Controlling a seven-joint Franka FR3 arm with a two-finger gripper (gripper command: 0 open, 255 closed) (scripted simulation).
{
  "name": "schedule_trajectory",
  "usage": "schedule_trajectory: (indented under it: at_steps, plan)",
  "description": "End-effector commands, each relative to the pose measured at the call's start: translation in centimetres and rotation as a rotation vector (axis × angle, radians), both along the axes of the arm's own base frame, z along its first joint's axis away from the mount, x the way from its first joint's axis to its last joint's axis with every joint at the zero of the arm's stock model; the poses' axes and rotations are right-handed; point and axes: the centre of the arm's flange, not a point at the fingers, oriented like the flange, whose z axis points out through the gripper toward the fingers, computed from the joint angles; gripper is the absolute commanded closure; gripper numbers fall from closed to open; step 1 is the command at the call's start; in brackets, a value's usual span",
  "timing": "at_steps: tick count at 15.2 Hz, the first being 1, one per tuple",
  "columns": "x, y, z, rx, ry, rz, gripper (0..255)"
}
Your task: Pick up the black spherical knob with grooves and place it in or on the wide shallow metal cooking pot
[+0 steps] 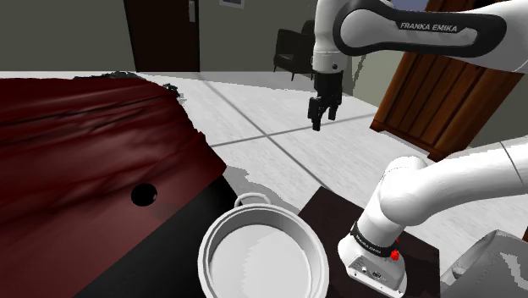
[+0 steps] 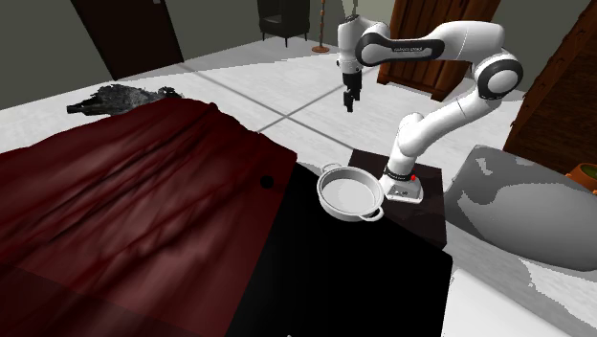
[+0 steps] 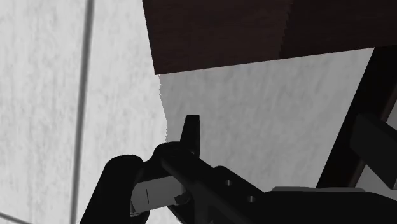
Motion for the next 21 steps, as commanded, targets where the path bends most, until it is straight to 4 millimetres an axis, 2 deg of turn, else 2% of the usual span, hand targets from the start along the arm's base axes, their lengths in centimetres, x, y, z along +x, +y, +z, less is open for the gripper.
schedule_trajectory:
  at_steps: [1,21]
  plan:
    - [0.0,0.0,0.0,0.0,0.0,0.0,0]
    - [10.6,23.0,-3.7,0.059,0.012,-0.008,0]
